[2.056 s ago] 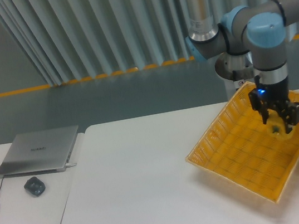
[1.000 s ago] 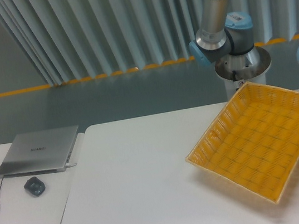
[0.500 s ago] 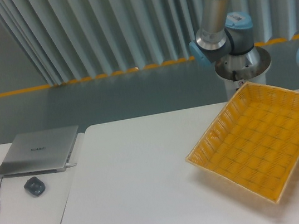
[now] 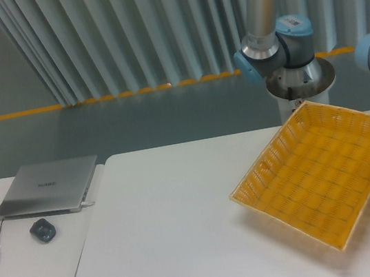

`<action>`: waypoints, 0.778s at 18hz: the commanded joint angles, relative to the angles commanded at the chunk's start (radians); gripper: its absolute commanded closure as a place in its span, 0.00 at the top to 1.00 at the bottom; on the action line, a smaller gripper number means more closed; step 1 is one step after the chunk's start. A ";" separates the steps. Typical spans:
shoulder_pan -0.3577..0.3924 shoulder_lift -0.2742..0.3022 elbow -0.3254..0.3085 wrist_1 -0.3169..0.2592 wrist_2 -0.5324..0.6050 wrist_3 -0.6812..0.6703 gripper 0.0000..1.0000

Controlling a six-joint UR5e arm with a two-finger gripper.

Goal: Place the yellow pepper on the table

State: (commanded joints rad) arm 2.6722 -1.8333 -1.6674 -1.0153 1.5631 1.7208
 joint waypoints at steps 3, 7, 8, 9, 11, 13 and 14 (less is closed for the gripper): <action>0.000 0.035 0.027 -0.126 0.003 0.092 1.00; 0.001 0.042 0.129 -0.299 0.006 0.204 1.00; 0.002 0.039 0.147 -0.324 0.006 0.206 1.00; 0.000 0.039 0.156 -0.339 0.006 0.206 1.00; -0.002 0.042 0.159 -0.345 0.006 0.206 1.00; -0.005 0.042 0.159 -0.348 0.006 0.206 1.00; -0.008 0.040 0.156 -0.348 0.006 0.207 1.00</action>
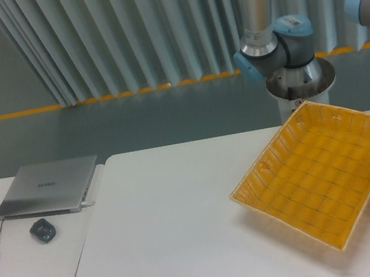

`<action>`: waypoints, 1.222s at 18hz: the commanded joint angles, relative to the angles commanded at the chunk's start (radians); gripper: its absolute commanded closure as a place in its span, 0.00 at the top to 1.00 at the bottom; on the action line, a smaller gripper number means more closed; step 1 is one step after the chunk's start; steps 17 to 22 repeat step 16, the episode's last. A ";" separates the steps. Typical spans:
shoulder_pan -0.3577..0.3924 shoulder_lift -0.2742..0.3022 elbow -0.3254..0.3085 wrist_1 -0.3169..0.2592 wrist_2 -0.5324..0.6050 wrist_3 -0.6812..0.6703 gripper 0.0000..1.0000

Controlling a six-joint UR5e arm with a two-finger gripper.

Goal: Place the yellow pepper on the table

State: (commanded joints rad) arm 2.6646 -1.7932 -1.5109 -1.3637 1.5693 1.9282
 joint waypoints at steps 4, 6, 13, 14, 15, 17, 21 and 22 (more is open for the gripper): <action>0.006 -0.012 -0.003 0.000 0.000 0.055 1.00; 0.005 -0.021 -0.003 0.000 0.000 0.055 1.00; 0.005 -0.021 -0.006 0.000 0.000 0.055 1.00; 0.005 -0.021 -0.006 0.000 0.000 0.055 1.00; 0.005 -0.021 -0.006 0.000 0.000 0.055 1.00; 0.005 -0.021 -0.006 0.000 0.000 0.057 1.00; 0.005 -0.021 -0.006 0.000 0.000 0.057 1.00; 0.005 -0.021 -0.006 0.000 0.000 0.057 1.00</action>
